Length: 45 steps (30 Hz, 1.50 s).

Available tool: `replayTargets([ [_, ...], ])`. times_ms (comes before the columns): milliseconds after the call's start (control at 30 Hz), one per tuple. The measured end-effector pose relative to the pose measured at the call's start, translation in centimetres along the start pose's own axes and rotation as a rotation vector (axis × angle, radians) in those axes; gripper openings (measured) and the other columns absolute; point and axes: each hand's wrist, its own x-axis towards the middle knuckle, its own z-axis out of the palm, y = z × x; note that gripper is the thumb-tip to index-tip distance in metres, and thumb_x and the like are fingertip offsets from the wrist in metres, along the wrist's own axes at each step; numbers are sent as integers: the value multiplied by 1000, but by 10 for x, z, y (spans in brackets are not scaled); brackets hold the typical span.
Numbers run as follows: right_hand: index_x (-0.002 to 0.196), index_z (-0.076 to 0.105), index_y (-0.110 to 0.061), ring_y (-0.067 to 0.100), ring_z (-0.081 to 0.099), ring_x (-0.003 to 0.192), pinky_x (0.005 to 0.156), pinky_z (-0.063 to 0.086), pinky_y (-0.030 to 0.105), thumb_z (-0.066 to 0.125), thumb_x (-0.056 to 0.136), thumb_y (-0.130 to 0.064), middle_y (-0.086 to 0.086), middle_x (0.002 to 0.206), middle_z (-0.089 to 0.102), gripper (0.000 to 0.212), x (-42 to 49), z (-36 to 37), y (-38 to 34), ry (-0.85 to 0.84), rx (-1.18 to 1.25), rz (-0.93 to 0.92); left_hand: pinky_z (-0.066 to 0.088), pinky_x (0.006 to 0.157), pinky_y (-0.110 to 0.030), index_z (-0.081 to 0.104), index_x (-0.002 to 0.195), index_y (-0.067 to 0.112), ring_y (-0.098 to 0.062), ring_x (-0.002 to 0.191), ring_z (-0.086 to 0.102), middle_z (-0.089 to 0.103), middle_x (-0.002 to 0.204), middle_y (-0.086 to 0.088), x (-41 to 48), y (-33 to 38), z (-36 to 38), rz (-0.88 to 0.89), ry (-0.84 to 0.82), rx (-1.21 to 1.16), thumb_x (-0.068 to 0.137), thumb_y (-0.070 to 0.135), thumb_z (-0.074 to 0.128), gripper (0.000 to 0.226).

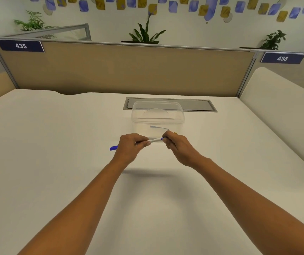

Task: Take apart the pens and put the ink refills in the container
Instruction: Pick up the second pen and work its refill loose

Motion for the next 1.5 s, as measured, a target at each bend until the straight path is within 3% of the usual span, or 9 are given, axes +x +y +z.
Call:
replayTargets([
  [133, 75, 42, -12, 5, 39, 54, 55, 34, 14, 37, 97, -18, -1, 60, 44, 24, 1, 3, -1, -9, 101, 57, 39, 56, -4, 71, 89, 0, -4, 58, 52, 71, 83, -22, -2, -1, -1, 55, 46, -2, 75, 5, 69, 15],
  [300, 64, 40, -18, 3, 36, 46, 49, 31, 11, 37, 98, -22, -1, 57, 43, 34, 2, 6, -3, -11, 247, 164, 38, 59, -4, 71, 88, 1, -20, 68, 52, 71, 83, -22, -2, -1, 1, 130, 96, 76, 73, 7, 70, 16],
  [733, 56, 32, -17, 8, 21, 41, 40, 19, 16, 32, 98, -35, -2, 51, 27, 45, 2, 8, -12, -55, 634, 455, 34, 61, -12, 71, 86, 0, -20, 70, 52, 71, 77, -20, -3, -2, 5, 242, 140, 178, 72, 7, 72, 16],
  [867, 58, 38, -17, 4, 35, 37, 44, 29, 15, 33, 98, -34, -3, 51, 40, 44, 5, 10, -13, 17, 333, 348, 37, 62, -20, 70, 90, 1, -21, 72, 51, 70, 80, -21, 0, -1, 0, 236, 78, 210, 75, 10, 69, 17],
  [933, 66, 45, -15, 5, 43, 46, 52, 34, 18, 33, 98, -29, -2, 55, 49, 37, 5, 10, -10, 74, 205, 246, 38, 63, -23, 70, 91, 1, -20, 73, 50, 70, 81, -21, 3, 0, -1, 230, 45, 215, 78, 10, 66, 17],
  [1033, 83, 48, -13, 13, 46, 61, 58, 35, 19, 34, 98, -23, 1, 67, 55, 23, 3, 7, -6, 64, 100, 124, 33, 61, -17, 69, 93, 1, -20, 72, 49, 70, 82, -22, 5, 1, -3, 202, 25, 194, 81, 10, 63, 16],
  [1200, 94, 49, -7, 22, 44, 72, 66, 35, 31, 29, 98, -22, 4, 79, 54, 25, -2, -1, 1, 6, -162, -26, 32, 56, -8, 68, 94, 1, -14, 63, 45, 67, 84, -22, 6, 2, -2, 96, -56, 148, 82, 11, 62, 17],
  [1333, 83, 44, -16, 21, 38, 67, 60, 30, 30, 30, 96, -27, -2, 67, 44, 22, -1, -3, 0, -12, -188, -50, 36, 55, -4, 69, 89, 1, -18, 67, 49, 68, 84, -21, 6, 1, -3, 75, -40, 105, 78, 10, 67, 15],
  [1500, 71, 38, -18, 20, 35, 63, 60, 29, 33, 35, 98, -24, -4, 61, 39, 27, 2, -5, -4, -57, -35, 60, 38, 57, -3, 70, 88, 1, -5, 60, 48, 69, 82, -21, 6, 3, -7, 117, -14, 93, 74, 8, 70, 15],
])
